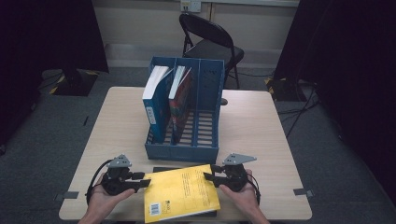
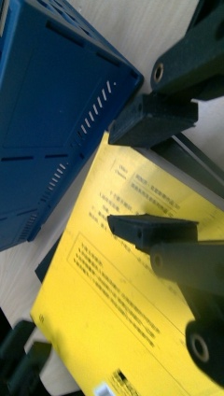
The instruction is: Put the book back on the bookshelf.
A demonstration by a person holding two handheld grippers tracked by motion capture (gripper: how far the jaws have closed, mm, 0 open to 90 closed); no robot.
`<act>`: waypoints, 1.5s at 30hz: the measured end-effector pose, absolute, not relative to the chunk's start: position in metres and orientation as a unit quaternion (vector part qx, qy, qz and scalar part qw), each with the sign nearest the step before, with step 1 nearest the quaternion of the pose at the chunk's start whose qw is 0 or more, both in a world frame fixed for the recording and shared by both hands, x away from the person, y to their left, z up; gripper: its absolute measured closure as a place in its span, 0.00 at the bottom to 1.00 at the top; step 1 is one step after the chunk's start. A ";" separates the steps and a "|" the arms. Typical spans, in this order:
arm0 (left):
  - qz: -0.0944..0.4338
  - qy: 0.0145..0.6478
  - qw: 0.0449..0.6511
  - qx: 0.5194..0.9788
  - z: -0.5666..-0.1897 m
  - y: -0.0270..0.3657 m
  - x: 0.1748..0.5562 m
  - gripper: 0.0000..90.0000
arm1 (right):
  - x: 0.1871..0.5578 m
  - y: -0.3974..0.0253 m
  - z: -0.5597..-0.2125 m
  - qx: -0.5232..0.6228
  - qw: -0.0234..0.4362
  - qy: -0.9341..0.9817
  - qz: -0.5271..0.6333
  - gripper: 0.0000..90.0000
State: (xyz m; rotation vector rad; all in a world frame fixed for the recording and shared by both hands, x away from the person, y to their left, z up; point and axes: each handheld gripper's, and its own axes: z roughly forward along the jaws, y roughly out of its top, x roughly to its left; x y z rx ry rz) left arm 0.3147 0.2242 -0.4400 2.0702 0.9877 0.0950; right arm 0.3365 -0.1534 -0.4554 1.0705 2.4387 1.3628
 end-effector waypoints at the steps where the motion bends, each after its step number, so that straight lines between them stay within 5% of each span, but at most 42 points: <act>1: 0.042 0.390 0.413 0.822 -0.439 0.222 0.318 0.62 | 0.334 -0.155 -0.454 0.356 0.071 0.812 0.458 0.59; 8: 0.071 0.390 0.409 0.822 -0.439 0.209 0.333 0.59 | 0.304 -0.168 -0.452 0.346 0.044 0.814 0.465 0.53; 14: 0.036 0.368 0.413 0.833 -0.445 0.186 0.347 0.65 | 0.282 -0.170 -0.456 0.339 0.038 0.822 0.456 0.52; 22: -0.003 0.341 0.426 0.838 -0.450 0.178 0.336 0.70 | 0.298 -0.165 -0.459 0.329 0.040 0.825 0.458 0.63; 29: -0.001 0.339 0.428 0.838 -0.451 0.180 0.327 0.69 | 0.319 -0.146 -0.457 0.331 0.071 0.825 0.453 0.63; 34: -0.004 0.336 0.430 0.838 -0.451 0.181 0.329 0.71 | 0.313 -0.152 -0.457 0.333 0.046 0.820 0.463 0.50; 45: 0.004 0.340 0.430 0.836 -0.450 0.175 0.333 0.77 | 0.265 -0.176 -0.459 0.319 0.032 0.831 0.455 0.44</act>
